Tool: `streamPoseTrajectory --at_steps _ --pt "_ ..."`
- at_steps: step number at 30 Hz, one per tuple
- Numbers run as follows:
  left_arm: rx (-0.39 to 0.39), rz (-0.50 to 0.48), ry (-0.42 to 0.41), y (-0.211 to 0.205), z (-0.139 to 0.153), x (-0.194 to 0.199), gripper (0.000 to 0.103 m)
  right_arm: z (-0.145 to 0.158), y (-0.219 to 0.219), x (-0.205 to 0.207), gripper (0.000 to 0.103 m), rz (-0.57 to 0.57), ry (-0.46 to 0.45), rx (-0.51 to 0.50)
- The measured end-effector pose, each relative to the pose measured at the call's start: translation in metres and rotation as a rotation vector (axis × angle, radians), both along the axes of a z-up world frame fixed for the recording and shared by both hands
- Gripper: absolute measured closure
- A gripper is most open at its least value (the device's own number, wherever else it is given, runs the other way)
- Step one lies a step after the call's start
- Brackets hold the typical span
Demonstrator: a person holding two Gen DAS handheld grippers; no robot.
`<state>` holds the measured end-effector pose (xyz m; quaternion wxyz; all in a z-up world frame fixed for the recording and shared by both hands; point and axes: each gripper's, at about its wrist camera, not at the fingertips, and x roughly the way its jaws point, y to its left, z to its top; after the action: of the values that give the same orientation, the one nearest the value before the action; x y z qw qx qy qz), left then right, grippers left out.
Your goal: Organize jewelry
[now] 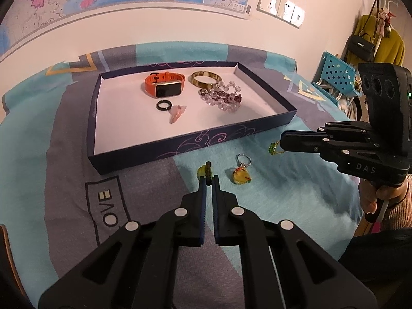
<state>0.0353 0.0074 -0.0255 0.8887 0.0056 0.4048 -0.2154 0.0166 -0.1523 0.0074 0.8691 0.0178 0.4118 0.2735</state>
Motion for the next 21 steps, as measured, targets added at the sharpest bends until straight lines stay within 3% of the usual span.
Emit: streamPoseTrajectory --at_steps 21 --pt "-0.006 -0.003 -0.056 -0.001 0.020 0.012 0.098 0.017 -0.007 0.024 0.102 -0.020 -0.043 0.029"
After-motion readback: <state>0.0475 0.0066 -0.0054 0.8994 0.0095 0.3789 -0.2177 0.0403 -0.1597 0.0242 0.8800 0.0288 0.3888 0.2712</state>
